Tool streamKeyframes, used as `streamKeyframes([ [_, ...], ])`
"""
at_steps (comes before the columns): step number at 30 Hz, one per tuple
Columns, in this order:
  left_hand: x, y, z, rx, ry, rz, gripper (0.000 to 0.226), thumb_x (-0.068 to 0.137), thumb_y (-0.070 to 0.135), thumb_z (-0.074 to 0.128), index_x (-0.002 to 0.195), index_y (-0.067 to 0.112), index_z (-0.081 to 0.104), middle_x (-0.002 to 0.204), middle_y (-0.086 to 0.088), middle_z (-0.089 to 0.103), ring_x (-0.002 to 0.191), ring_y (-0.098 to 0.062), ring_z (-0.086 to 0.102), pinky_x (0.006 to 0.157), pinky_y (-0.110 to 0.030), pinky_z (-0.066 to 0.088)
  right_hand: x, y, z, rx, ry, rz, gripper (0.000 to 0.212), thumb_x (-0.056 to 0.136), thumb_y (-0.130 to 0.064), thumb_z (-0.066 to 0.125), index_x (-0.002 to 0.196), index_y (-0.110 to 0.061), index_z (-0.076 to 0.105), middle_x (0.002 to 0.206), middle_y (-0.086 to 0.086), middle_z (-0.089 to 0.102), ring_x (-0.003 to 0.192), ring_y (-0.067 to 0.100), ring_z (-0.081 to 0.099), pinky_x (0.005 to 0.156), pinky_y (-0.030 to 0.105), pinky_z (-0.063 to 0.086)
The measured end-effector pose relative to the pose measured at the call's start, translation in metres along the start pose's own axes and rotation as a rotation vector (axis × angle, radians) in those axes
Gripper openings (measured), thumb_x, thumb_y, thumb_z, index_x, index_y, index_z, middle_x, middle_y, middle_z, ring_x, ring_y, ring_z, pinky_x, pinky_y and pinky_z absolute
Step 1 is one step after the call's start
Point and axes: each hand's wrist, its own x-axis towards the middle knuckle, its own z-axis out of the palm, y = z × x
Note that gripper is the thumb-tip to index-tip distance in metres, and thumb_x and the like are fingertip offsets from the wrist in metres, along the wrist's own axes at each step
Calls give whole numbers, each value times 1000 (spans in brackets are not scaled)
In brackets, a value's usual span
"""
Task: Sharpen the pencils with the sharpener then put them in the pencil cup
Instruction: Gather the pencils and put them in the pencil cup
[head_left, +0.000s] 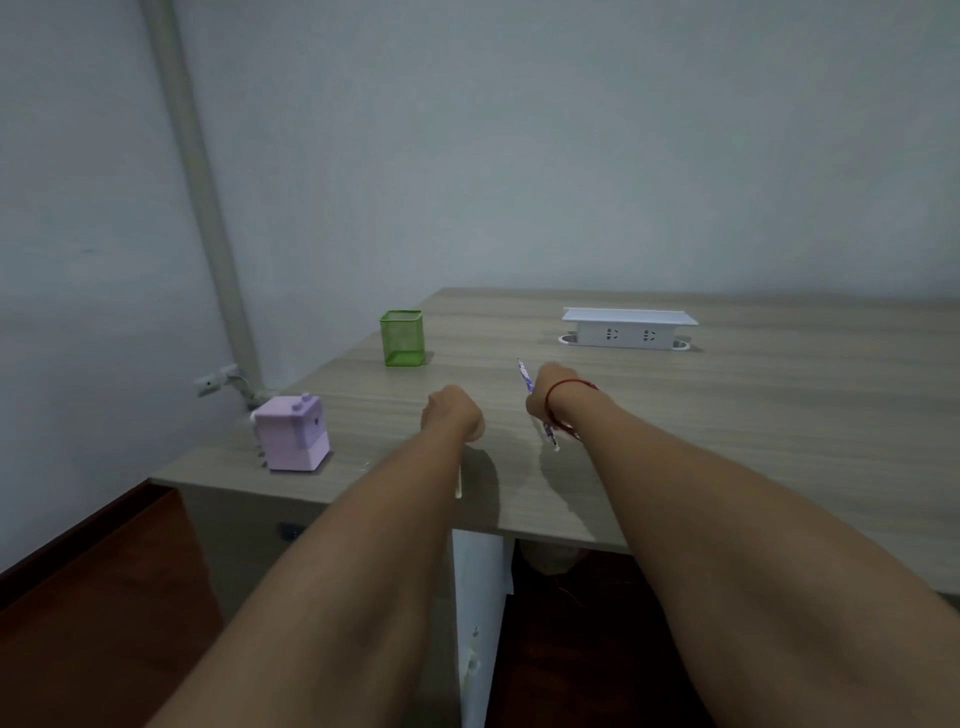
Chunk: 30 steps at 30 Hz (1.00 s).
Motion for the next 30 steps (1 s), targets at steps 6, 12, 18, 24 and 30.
streamKeyframes([
  [6, 21, -10, -66, -320, 294, 75, 30, 87, 15, 57, 110, -4, 57, 120, -22, 59, 111, -36, 59, 88, -37, 51, 22, -46, -21, 181, 86, -35, 24, 90, -7, 48, 68, -13, 40, 81, 10, 54, 72, 26, 52, 47, 24, 35],
  [12, 84, -1, -143, -526, 568, 239, 12, 80, 15, 55, 85, 4, 52, 91, -14, 57, 74, -25, 52, 59, -29, 41, 88, -114, -48, 496, 245, -174, 31, 86, -14, 60, 113, -6, 48, 109, 12, 54, 91, 28, 53, 71, 28, 44],
  [18, 185, -7, -155, -542, 710, 305, 19, 81, 10, 59, 98, 3, 58, 94, -10, 63, 77, -21, 59, 68, -31, 50, 182, -160, -51, 630, 406, -280, 26, 89, -18, 55, 112, -7, 54, 116, 12, 60, 100, 29, 62, 82, 34, 51],
  [24, 259, -21, -119, -504, 737, 239, 13, 81, 7, 59, 92, 1, 62, 90, -13, 66, 79, -26, 63, 72, -34, 55, 261, -172, -1, 570, 341, -239, 22, 88, -18, 59, 109, -10, 61, 113, 9, 64, 102, 28, 64, 77, 30, 48],
  [30, 289, -38, -84, -365, 560, 57, 15, 77, 8, 67, 92, 6, 68, 92, -11, 69, 81, -27, 66, 65, -30, 51, 289, -164, 43, 420, 220, -168, 26, 81, -18, 66, 106, -11, 67, 107, 8, 68, 96, 27, 66, 75, 30, 52],
])
